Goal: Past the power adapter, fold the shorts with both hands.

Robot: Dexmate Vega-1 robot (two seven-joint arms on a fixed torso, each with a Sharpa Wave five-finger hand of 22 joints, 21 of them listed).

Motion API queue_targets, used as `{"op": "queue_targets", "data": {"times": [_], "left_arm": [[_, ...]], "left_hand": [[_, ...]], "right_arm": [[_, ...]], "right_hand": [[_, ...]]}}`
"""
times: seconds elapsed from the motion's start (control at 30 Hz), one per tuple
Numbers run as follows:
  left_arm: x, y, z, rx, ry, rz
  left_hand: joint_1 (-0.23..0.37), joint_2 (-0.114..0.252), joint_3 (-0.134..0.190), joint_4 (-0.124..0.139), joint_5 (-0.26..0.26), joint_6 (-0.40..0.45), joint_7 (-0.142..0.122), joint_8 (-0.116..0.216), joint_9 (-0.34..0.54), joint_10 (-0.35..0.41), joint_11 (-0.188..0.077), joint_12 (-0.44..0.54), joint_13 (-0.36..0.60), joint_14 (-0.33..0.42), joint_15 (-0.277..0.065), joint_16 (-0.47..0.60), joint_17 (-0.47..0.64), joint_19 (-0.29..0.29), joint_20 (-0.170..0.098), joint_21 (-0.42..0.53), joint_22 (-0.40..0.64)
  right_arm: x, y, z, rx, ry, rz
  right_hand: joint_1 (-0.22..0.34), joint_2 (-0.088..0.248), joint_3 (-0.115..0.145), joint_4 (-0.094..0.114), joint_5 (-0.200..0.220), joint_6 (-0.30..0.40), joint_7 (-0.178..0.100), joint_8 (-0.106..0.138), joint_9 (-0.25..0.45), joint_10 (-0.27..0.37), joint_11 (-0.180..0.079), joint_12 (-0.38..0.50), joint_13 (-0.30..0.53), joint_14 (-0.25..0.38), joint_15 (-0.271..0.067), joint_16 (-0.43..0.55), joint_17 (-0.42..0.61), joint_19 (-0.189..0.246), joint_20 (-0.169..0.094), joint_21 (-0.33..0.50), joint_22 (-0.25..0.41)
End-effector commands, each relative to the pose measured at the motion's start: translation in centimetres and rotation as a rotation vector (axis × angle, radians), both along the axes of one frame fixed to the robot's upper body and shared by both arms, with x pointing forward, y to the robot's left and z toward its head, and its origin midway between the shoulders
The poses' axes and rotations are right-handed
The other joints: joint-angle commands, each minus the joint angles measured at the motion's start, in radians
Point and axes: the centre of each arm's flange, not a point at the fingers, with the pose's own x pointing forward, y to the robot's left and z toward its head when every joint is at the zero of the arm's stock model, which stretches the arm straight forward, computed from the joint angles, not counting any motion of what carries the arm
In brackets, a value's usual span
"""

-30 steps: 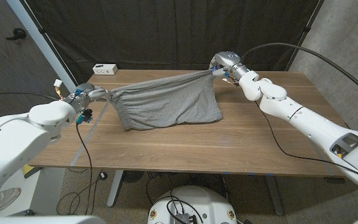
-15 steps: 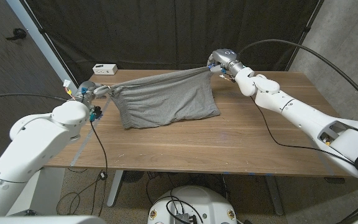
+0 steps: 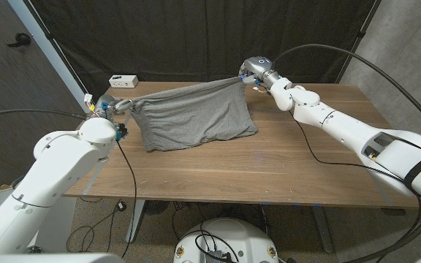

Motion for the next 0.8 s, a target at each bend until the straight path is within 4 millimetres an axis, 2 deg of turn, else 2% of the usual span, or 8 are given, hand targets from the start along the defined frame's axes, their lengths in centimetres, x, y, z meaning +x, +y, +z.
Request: {"op": "queue_targets", "data": {"times": [0.03, 0.53, 0.8], "left_arm": [[1.2, -1.4, -0.2, 0.003, 0.005, 0.081], [3.7, -2.0, -1.3, -0.012, 0.049, 0.198], [5.5, -2.1, -2.3, -0.002, 0.087, 0.230]], "left_hand": [[-0.002, 0.002, 0.006, 0.000, 0.000, 0.001, -0.003, 0.005, 0.190, 0.040, -0.026, 0.006, 0.002, 0.018, -0.002, 0.007, 0.002, 0.009, 0.006, 0.014, 0.004], [-0.012, 0.000, 0.013, 0.004, -0.002, 0.001, -0.007, 0.005, 0.178, 0.060, -0.025, 0.010, 0.005, 0.054, 0.000, 0.014, 0.005, 0.019, 0.010, 0.037, 0.006], [-0.018, -0.002, 0.017, 0.005, -0.003, 0.001, -0.012, 0.005, 0.170, 0.067, -0.034, 0.010, 0.005, 0.066, -0.005, 0.013, 0.006, 0.023, 0.010, 0.050, 0.007]], "right_arm": [[1.3, 1.5, 0.3, -0.026, -0.008, -0.015], [4.0, 4.5, -0.2, -0.083, 0.014, -0.018], [5.3, 5.5, -0.5, -0.100, 0.072, -0.073]], "right_hand": [[0.003, 0.017, -0.015, -0.002, -0.005, -0.010, -0.005, -0.007, -0.001, 0.000, -0.008, -0.002, 0.000, -0.003, -0.070, 0.007, 0.001, 0.004, -0.007, 0.007, 0.003], [0.012, 0.043, -0.060, 0.000, -0.006, -0.024, -0.015, -0.015, -0.005, -0.006, -0.011, -0.006, -0.007, -0.006, -0.079, 0.016, -0.008, 0.001, -0.012, 0.013, 0.002], [0.020, 0.055, -0.082, 0.000, -0.004, -0.033, -0.022, -0.020, -0.007, -0.009, -0.021, -0.008, -0.012, -0.009, -0.080, 0.020, -0.013, -0.001, -0.014, 0.017, 0.002]]}}
